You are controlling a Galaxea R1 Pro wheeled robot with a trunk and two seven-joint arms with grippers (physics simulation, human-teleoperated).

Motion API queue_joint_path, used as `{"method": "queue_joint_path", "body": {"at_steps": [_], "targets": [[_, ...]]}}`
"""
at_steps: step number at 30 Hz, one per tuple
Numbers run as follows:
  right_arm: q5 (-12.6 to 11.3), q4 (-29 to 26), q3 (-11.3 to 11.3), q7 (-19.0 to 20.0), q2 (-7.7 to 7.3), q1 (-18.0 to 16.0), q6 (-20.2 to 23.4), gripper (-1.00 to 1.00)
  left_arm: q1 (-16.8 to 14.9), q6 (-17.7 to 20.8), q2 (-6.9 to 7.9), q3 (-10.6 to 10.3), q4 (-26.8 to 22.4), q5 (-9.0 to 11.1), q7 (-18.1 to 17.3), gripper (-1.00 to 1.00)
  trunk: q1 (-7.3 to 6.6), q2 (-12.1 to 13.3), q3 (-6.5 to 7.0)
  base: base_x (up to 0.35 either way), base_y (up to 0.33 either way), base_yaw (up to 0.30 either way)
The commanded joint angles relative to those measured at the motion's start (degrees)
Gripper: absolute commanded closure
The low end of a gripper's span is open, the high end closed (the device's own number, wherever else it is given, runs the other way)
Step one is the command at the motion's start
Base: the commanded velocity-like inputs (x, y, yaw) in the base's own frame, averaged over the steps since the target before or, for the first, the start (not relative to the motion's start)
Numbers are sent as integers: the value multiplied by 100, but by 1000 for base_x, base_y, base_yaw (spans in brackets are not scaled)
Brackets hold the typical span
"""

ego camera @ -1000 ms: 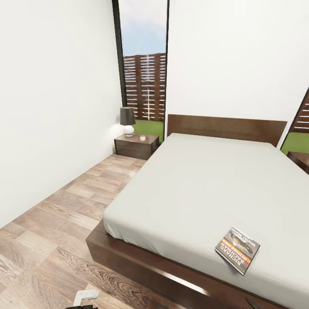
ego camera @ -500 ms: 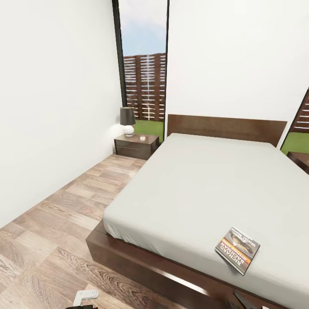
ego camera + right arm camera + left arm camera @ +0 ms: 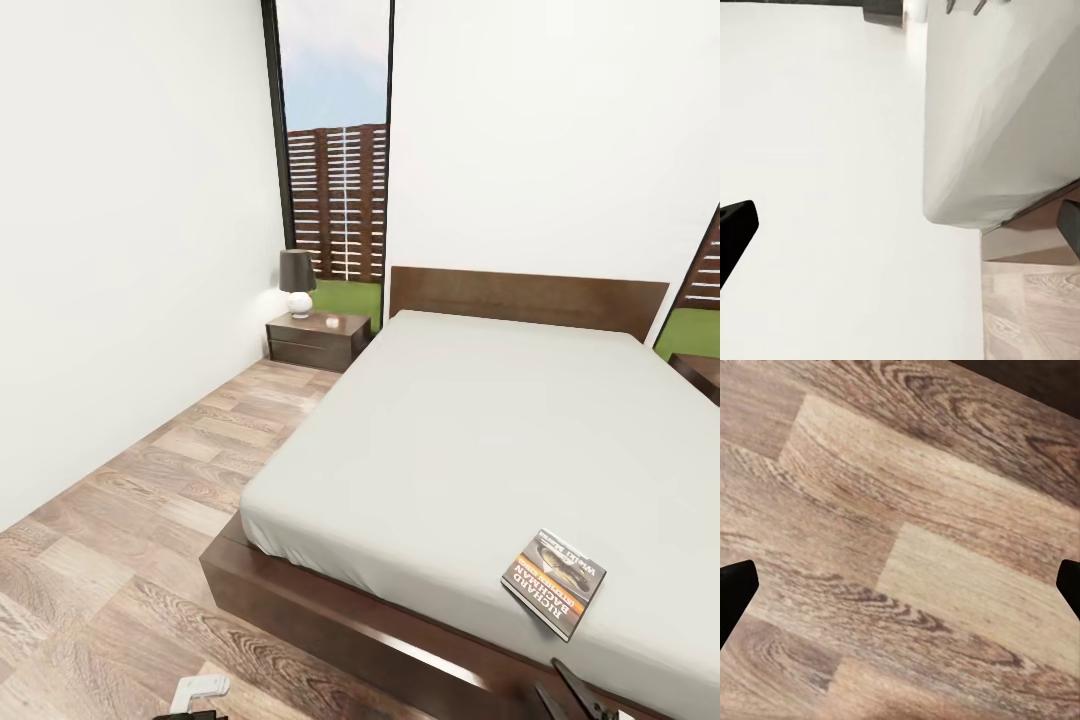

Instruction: In the bedroom, move the book from the bed onto either nightstand, and place the two sandals side by side next to the bed.

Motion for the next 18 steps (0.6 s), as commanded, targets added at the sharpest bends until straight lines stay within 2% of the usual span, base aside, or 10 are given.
{"method": "queue_joint_path", "body": {"at_steps": [1,18], "targets": [[32,-2,-42,23,5,-2,82,-100,-2,15,5,-43,-11,60,-9,-100,-1,-2,-5,0,0,0],[28,-40,-39,23,34,-5,125,-100,0,-65,5,-67,-11,52,7,-100,-1,-2,-5,0,0,0]]}}
